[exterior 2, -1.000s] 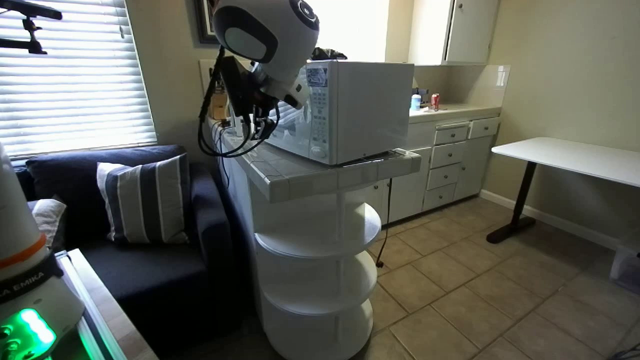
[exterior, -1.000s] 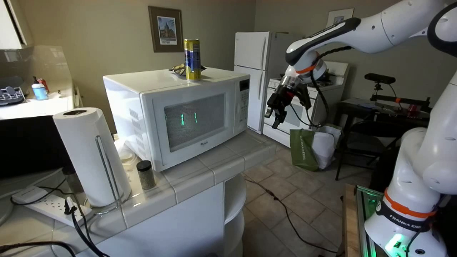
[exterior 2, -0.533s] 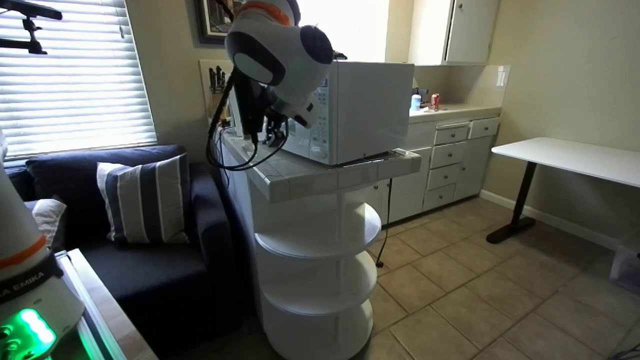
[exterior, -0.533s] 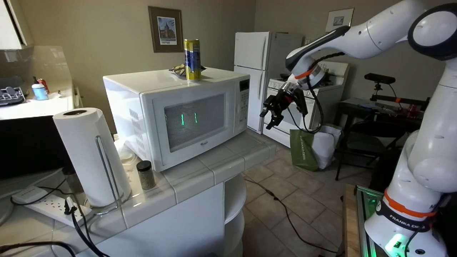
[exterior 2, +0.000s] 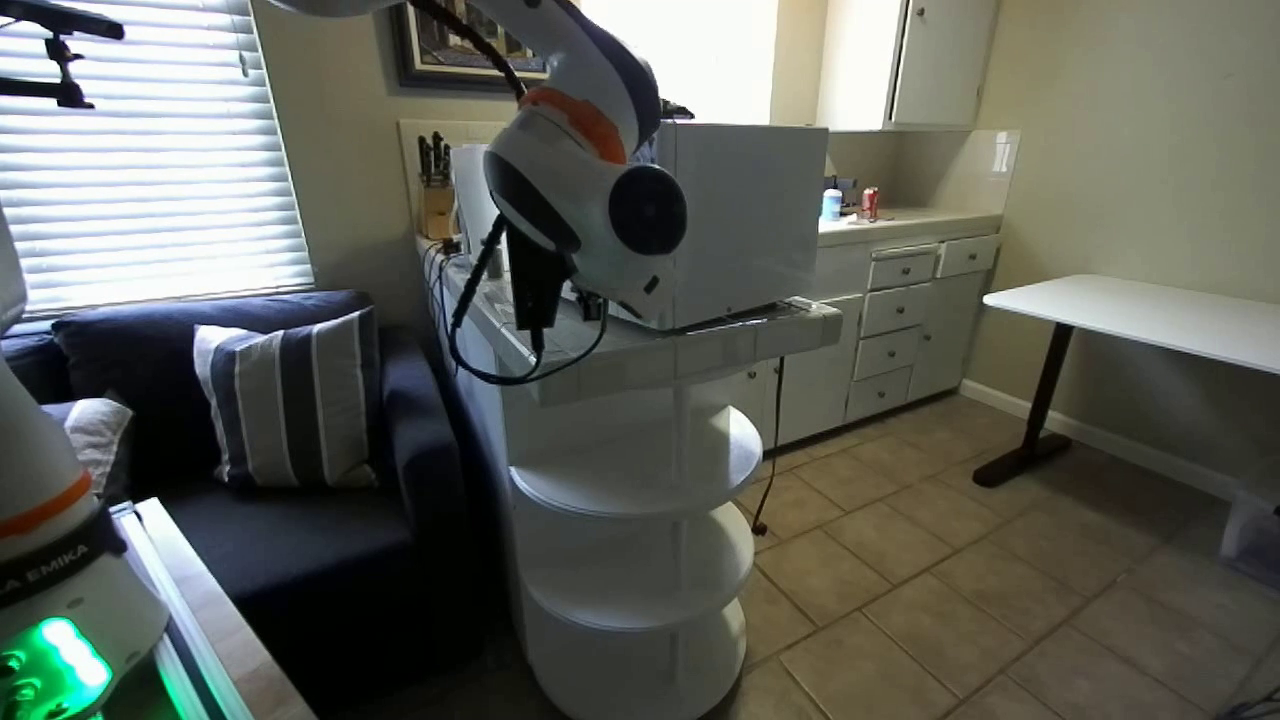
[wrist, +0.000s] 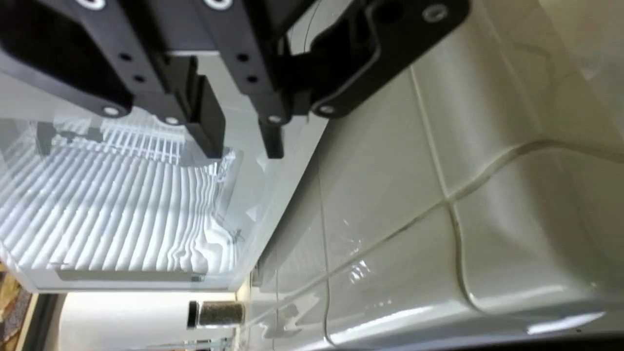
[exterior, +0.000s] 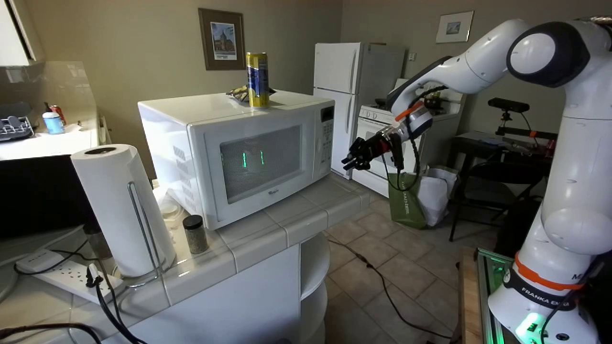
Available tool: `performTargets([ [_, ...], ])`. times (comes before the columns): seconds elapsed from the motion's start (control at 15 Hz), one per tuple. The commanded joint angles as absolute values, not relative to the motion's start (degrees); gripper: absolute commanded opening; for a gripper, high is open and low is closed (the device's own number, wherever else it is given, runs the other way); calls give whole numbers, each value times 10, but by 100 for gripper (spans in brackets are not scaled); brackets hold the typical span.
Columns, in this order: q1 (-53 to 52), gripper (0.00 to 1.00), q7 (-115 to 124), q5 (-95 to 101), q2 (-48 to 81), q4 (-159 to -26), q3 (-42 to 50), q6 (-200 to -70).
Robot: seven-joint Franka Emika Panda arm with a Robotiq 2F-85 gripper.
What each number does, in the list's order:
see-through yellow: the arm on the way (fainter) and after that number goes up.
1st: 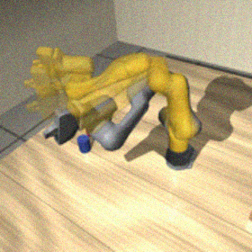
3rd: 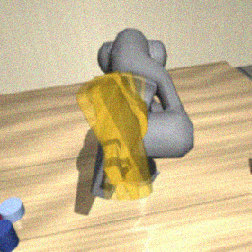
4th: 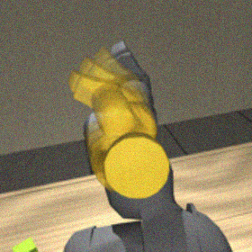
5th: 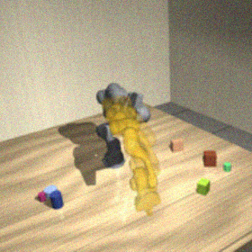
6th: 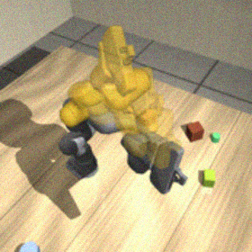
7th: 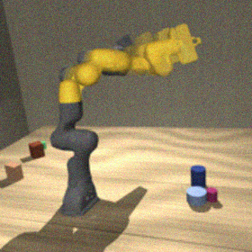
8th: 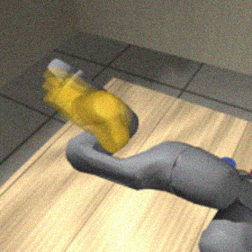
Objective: Press the button on the bottom right to open the microwave door
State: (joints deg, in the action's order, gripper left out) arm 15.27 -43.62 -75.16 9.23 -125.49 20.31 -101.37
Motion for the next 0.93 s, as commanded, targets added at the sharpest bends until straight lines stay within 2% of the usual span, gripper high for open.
performTargets([
  [0.0, 166, 0, -469, -845, 127, -1253, 186, -1051],
  [0.4, 150, 0, -509, -946, 150, -1269, 162, -1145],
  [0.87, 138, 0, -539, -1038, 167, -1270, 146, -1162],
])
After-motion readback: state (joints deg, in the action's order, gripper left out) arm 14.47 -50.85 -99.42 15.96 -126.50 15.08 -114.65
